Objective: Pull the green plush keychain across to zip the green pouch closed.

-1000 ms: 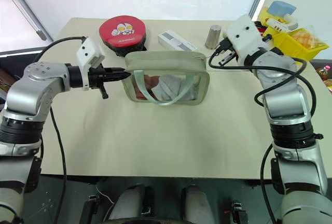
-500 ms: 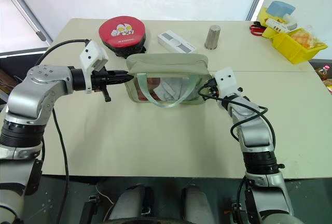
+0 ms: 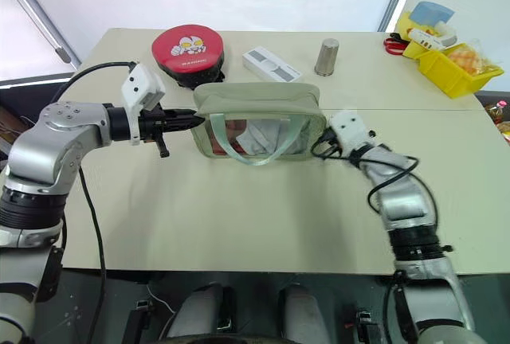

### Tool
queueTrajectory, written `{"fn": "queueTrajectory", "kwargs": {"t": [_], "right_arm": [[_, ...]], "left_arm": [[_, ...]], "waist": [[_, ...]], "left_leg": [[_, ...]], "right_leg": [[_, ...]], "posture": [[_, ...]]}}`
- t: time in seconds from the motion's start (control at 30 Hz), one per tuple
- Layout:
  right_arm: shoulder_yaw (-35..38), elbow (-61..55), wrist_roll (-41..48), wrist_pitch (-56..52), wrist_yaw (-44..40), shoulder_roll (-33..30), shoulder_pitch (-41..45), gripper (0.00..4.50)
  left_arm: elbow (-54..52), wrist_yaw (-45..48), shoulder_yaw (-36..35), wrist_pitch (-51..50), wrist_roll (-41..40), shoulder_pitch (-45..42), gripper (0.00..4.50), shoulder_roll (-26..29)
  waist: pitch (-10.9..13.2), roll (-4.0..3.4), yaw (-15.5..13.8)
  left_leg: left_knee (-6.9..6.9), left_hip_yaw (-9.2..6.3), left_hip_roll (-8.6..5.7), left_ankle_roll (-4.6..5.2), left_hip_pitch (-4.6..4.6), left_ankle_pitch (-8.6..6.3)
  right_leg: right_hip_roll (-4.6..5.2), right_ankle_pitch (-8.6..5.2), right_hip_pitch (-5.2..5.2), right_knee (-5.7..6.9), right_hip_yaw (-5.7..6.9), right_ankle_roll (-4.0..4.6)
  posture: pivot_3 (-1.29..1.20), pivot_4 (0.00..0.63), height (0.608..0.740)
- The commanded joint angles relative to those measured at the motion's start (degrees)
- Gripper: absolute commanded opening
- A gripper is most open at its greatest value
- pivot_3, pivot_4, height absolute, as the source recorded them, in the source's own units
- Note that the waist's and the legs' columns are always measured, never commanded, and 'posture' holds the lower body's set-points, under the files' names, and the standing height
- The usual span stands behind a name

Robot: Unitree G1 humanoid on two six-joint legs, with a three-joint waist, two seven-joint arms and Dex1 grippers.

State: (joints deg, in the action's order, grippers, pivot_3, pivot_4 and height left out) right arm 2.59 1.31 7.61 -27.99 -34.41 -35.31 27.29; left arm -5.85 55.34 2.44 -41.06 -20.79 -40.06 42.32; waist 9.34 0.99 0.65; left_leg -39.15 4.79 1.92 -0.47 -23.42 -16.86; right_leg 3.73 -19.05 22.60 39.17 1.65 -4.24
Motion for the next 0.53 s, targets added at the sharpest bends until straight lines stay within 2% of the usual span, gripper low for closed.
{"fn": "queueTrajectory", "kwargs": {"t": [0.03,0.13,0.2,0.33,0.53], "right_arm": [[5.19,-7.04,8.80,-7.01,-9.63,-6.38,3.42,2.02],[6.83,-10.60,15.89,-14.12,-17.53,-13.05,7.07,3.46],[7.11,-12.51,19.45,-17.62,-19.99,-15.36,8.76,4.44],[7.84,-16.38,25.76,-24.47,-20.70,-16.27,12.75,4.44],[7.59,-16.91,27.60,-25.64,-16.72,-13.36,15.57,4.44]], "left_arm": [[1.09,1.56,-3.88,-1.10,-2.35,-1.34,2.03,2.27],[2.92,3.42,-6.42,-3.09,-4.79,-2.66,3.54,4.74],[3.70,4.07,-7.26,-3.77,-5.75,-3.10,4.46,6.02],[5.63,2.71,-7.55,-2.87,-4.06,-4.73,4.46,8.16],[5.77,2.19,-7.13,-2.21,-3.64,-4.81,4.46,9.09]], "waist": [[0.01,0.01,0.10],[0.03,-0.03,0.39],[0.03,-0.03,0.41],[0.03,-0.03,0.16],[0.04,0.01,-0.05]], "left_leg": [[0.00,-0.02,0.03,0.00,0.00,0.00],[0.03,-0.03,0.05,0.02,0.01,-0.01],[0.05,-0.03,0.09,0.03,0.01,-0.02],[0.04,-0.05,0.10,0.07,0.01,-0.04],[0.02,-0.04,0.04,0.06,-0.05,-0.03]], "right_leg": [[0.02,0.00,0.00,0.00,0.00,0.00],[0.00,0.00,0.03,-0.02,0.00,0.00],[-0.03,0.00,0.06,-0.02,0.00,0.01],[-0.02,0.00,0.04,-0.01,0.00,0.01],[0.06,0.00,0.05,-0.03,0.00,0.01]], "posture": [[0.00,0.150,0.740],[0.00,0.150,0.740],[0.00,0.150,0.740],[0.00,0.150,0.740],[0.00,0.150,0.740]]}}
